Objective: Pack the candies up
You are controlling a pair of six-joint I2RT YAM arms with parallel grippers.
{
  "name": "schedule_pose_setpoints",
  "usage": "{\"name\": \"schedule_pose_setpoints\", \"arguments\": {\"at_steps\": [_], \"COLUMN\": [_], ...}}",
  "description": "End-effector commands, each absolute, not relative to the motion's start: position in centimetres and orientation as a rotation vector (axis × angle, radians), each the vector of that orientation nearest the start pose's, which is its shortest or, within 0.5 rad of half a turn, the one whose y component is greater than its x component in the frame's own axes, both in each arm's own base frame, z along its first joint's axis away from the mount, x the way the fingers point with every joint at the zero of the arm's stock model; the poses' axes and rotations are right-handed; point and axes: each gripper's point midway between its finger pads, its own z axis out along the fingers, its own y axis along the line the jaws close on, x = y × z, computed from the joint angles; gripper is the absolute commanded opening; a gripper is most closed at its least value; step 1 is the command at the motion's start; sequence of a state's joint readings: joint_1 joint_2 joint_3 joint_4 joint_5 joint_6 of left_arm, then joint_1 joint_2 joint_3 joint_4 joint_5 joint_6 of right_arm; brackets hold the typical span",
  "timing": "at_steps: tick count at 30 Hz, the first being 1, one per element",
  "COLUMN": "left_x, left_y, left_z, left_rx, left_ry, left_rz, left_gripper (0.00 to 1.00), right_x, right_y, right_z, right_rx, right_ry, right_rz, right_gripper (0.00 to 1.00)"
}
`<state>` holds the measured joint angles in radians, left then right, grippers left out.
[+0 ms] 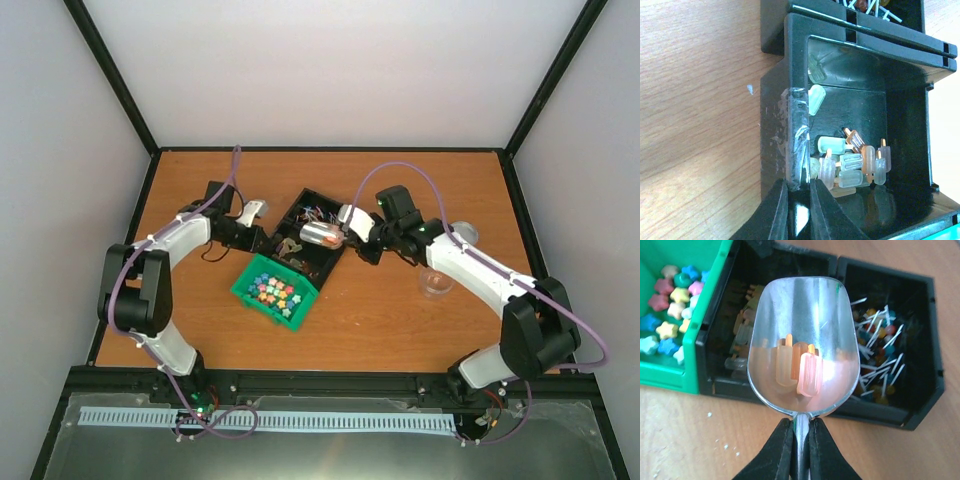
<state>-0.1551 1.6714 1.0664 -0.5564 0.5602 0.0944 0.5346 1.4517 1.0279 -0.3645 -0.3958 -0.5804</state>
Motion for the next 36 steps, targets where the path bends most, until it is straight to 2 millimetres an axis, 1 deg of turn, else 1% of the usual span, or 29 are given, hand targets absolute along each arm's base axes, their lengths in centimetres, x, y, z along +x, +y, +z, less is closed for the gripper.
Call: {"name": "schedule_pose_setpoints", "arguments": {"at_steps": [1,5,9,13,14,15,20,27,31,33,36], "left_x": [35.9,35.8,35.7,35.3,35.7,35.7,35.7,35.7,35.7,35.7,35.5], "left_y": [-14.4,-14.3,-14.3,-14.4,-14.7,-14.8,-15.4,-15.8,-16.1,-16.2,-16.4], "left_z": [10.9,11.6,12.3,12.9,13.3,13.4,13.2,12.7,12.5,12.4,12.3], "left_rx": [0.478,0.468,0.471,0.476,0.482,0.486,0.500,0.501,0.504,0.507,0.514], "left_ry": [2.529,2.510,2.482,2.467,2.434,2.429,2.435,2.442,2.446,2.448,2.448], "left_rz": [-0.739,-0.719,-0.669,-0.625,-0.620,-0.619,-0.614,-0.609,-0.615,-0.616,-0.625], "left_gripper": [0.01,0.01,0.01,0.01,0.01,0.01,0.01,0.01,0.01,0.01,0.01], "right_x": [28.3,27.7,28.2,28.7,28.8,28.9,29.6,30.0,31.2,31.4,31.8], "right_y": [25.5,25.7,26.1,25.9,25.9,26.0,26.7,27.8,28.7,29.1,30.0], "right_z": [14.2,13.8,13.6,12.8,12.8,12.7,12.6,11.1,9.0,7.9,6.9], "right_rx": [-1.479,-1.505,-1.505,-1.519,-1.529,-1.541,-1.590,-1.668,-1.684,-1.694,-1.687], "right_ry": [2.060,2.135,2.215,2.303,2.314,2.325,2.362,2.428,2.483,2.516,2.533], "right_rz": [0.449,0.428,0.373,0.315,0.298,0.280,0.221,0.178,0.161,0.176,0.206], "right_gripper": [0.03,0.03,0.03,0.03,0.03,0.03,0.03,0.03,0.03,0.03,0.03]}}
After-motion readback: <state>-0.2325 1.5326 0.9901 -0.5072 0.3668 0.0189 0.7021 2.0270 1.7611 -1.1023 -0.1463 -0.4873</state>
